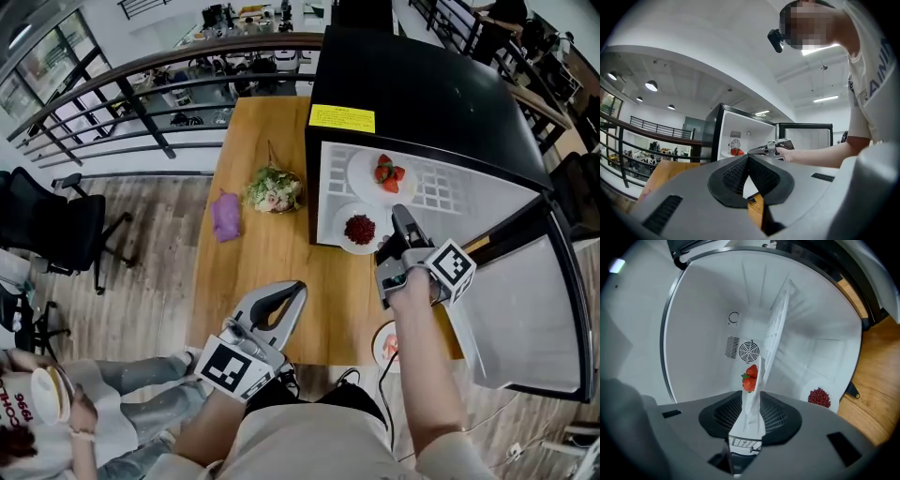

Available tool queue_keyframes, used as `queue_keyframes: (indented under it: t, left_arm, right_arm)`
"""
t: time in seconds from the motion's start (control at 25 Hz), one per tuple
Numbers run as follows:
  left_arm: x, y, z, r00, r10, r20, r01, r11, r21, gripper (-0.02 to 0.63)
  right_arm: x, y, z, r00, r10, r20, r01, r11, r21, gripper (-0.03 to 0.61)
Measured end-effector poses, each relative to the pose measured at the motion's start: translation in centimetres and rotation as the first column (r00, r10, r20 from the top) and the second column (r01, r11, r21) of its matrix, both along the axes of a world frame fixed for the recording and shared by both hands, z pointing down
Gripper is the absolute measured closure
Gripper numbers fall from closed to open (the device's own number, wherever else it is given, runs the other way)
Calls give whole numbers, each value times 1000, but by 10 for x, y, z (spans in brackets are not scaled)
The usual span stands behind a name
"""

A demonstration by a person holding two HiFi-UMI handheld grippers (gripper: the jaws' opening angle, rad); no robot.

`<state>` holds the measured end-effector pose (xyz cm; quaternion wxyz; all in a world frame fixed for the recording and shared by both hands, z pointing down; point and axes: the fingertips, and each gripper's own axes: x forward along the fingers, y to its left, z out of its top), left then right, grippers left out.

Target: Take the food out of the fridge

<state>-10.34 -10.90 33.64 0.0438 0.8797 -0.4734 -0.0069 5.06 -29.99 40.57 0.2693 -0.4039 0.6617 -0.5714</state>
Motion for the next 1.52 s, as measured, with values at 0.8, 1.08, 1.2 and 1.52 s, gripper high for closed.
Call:
queue_keyframes:
  t: [0.8,1.08,1.2,1.52]
  left_arm:
    - [-16,-11,10,1000,-8,-12,7,1000,-13,607]
    - [-15,-9,9,1000,1,-12,-1,1000,-4,607]
    - [-13,-8,7,1000,5,-11,-5,1000,2,607]
    - [-11,-7,3,1000,10,-3,-9,1000,8,607]
  right_arm:
    - [-7,-23,16,988,76,131,-58,989,-135,506]
    - [-10,-21,7,988,65,142,-48,991,-124,540]
    - [-11,-20,3,986,64,154,-46,992,-119,545]
    - [-7,-9,-13,985,45,164,-31,996,-83,545]
